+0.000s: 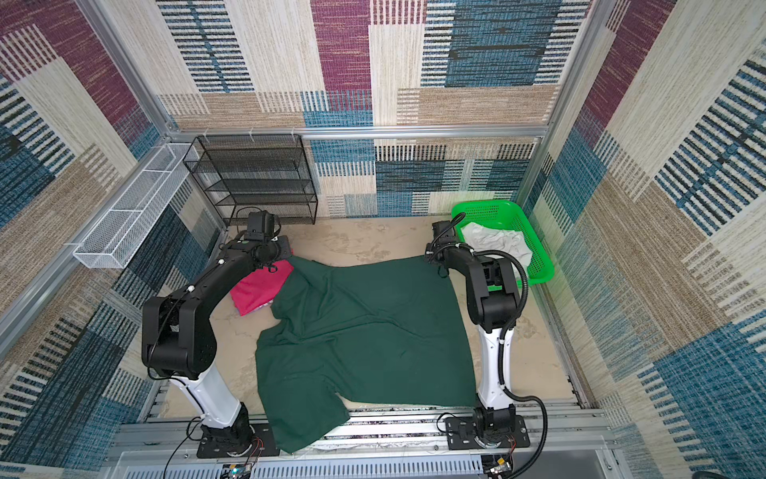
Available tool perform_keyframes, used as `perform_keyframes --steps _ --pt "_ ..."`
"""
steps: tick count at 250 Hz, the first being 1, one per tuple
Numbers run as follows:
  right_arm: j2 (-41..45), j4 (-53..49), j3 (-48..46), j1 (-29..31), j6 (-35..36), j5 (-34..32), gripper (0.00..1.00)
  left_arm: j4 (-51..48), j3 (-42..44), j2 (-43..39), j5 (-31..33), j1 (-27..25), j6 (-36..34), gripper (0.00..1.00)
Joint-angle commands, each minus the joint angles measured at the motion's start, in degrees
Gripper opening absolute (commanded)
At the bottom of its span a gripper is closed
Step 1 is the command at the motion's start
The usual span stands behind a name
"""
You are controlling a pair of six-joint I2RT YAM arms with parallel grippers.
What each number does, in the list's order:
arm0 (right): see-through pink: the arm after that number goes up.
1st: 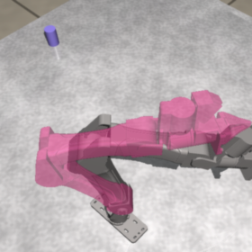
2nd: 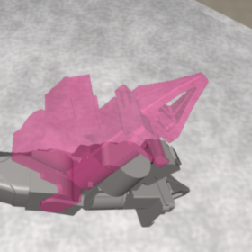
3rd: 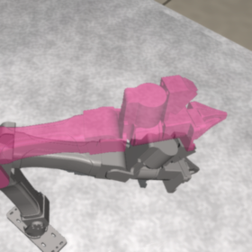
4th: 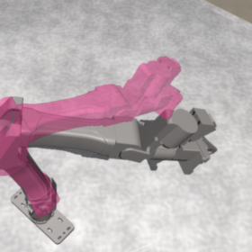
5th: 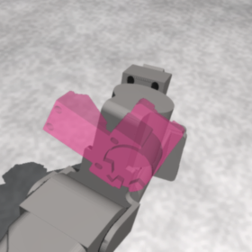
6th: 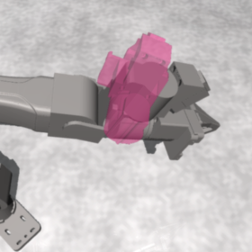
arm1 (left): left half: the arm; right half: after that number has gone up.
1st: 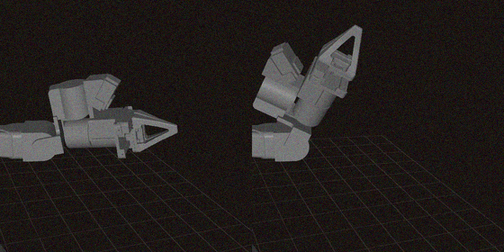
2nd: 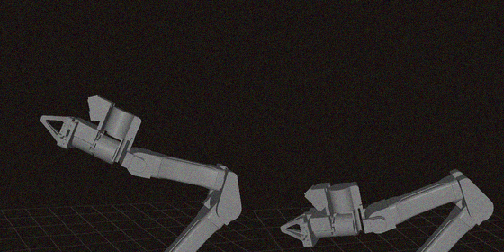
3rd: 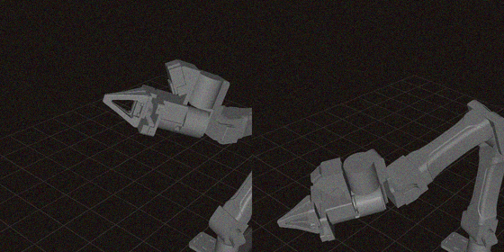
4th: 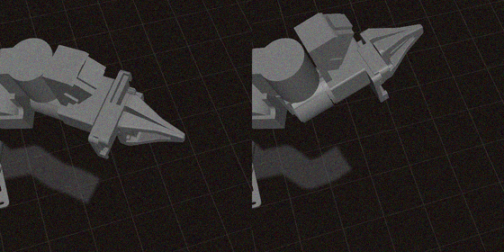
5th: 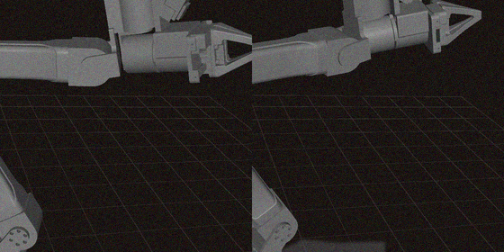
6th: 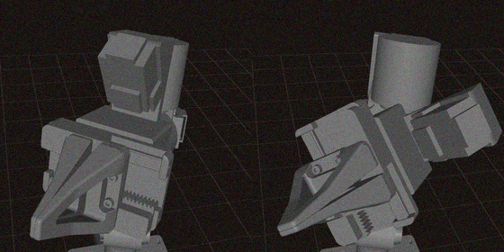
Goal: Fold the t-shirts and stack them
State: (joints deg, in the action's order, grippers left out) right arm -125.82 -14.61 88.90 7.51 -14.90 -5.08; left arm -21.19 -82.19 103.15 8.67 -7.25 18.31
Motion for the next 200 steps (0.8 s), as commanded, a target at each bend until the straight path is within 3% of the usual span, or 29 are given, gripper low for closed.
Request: perform_keyframes --steps 1,79,126,148,200 --pt "-0.83 -1.17 1.17 -0.04 0.6 -1.3 0.38 1.79 -0.48 0.38 -0.75 0.03 0.46 0.0" --pt "-4.45 -3.64 5.77 -0.12 1.16 -2.81 0.38 1.6 -0.51 0.61 -1.44 0.03 0.5 0.0" --pt "-6.83 -6.49 8.2 -0.13 1.54 -0.88 0.16 1.6 -0.62 0.73 -1.62 0.04 0.49 0.0" --pt "-6.26 -5.89 7.35 -0.12 1.51 -1.02 0.0 1.5 -0.94 0.87 -1.82 0.04 0.48 0.0" --pt "-3.31 -3.97 5.69 -0.17 2.07 -1.39 0.0 1.54 -1.63 0.81 -3.72 0.04 0.34 0.0"
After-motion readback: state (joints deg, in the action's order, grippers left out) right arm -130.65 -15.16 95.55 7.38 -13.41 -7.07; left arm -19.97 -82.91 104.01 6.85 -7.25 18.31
